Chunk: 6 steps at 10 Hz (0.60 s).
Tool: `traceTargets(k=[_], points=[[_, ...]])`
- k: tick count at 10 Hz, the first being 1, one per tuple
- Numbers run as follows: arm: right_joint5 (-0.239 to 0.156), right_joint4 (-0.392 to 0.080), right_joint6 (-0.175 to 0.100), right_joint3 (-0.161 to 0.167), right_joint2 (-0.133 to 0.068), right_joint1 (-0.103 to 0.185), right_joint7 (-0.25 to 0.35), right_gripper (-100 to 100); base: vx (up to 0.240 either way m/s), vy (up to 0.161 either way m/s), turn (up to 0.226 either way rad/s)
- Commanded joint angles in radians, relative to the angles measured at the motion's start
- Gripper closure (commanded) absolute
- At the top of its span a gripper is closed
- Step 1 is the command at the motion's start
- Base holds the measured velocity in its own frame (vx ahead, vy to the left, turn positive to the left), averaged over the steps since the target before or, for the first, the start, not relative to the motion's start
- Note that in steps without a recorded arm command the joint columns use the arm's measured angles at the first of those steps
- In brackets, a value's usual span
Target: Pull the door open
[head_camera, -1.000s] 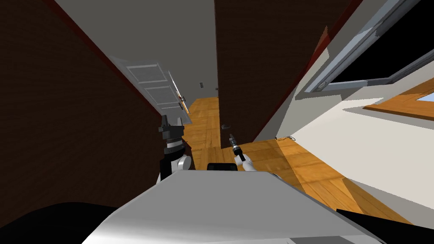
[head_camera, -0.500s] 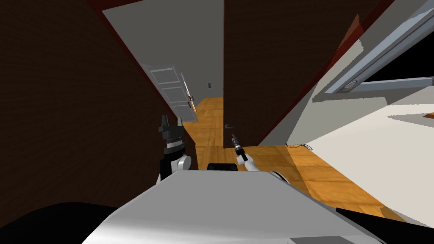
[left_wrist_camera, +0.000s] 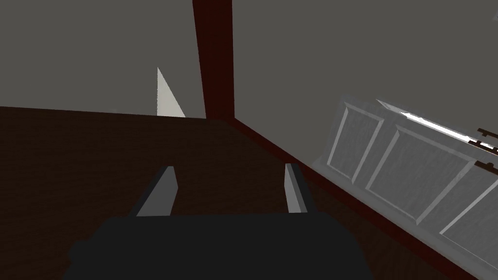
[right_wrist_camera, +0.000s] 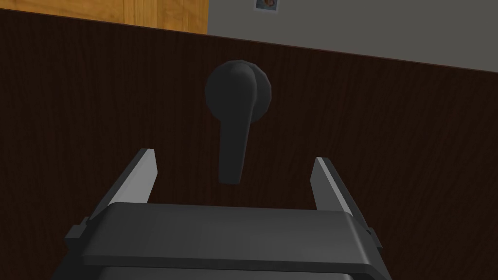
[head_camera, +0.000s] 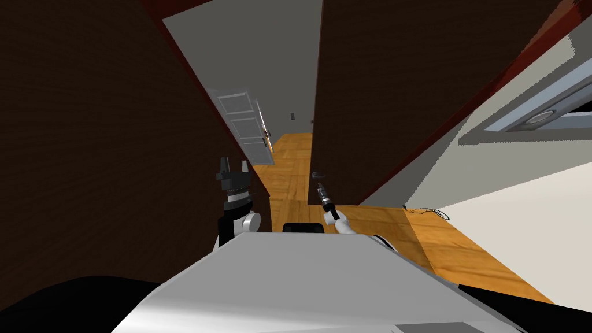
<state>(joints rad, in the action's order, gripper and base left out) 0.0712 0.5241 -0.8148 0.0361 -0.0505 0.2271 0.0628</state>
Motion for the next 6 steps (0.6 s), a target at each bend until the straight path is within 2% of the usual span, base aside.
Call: traceTargets(k=[1, 3, 6], points=[[-0.016, -0.001, 0.001, 0.000, 0.001, 0.002, -0.007, -100, 0.208, 0.001, -0.009], [-0.034, -0.001, -0.002, 0.001, 0.006, 0.004, -0.015, -100, 0.195, 0.011, -0.044], [-0.057, 0.000, -0.006, 0.001, 0.016, 0.007, -0.026, -100, 0.198, 0.036, -0.156]])
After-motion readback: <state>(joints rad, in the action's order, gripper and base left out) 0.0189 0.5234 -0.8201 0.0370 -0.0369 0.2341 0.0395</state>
